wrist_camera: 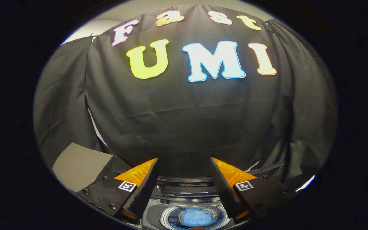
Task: Put the clothes into the washing machine and then close the washing machine lid.
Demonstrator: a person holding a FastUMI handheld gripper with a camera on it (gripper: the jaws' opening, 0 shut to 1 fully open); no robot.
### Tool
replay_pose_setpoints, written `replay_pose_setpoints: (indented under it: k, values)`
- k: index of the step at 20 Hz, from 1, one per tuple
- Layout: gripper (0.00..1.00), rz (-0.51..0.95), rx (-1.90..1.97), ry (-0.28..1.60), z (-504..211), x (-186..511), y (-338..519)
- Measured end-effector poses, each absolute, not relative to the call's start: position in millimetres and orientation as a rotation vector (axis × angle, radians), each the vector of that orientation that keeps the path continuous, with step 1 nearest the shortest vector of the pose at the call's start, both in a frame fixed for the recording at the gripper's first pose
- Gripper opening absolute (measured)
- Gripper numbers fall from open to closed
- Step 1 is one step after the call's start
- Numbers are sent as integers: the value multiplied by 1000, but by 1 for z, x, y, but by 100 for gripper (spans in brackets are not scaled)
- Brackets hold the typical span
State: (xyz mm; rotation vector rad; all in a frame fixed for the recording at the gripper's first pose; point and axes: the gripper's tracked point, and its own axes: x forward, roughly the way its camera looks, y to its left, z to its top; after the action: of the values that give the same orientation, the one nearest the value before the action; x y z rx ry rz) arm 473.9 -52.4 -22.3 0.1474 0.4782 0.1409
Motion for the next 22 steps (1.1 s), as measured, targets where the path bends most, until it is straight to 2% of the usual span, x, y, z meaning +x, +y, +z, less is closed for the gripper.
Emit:
replay_pose_setpoints:
  k: [8,14,22]
  values:
    - [97,113,95,561,-51,490,-45]
    - [97,85,76,492,-47,469,-47]
    - [97,64,70,492,-49,440,-47]
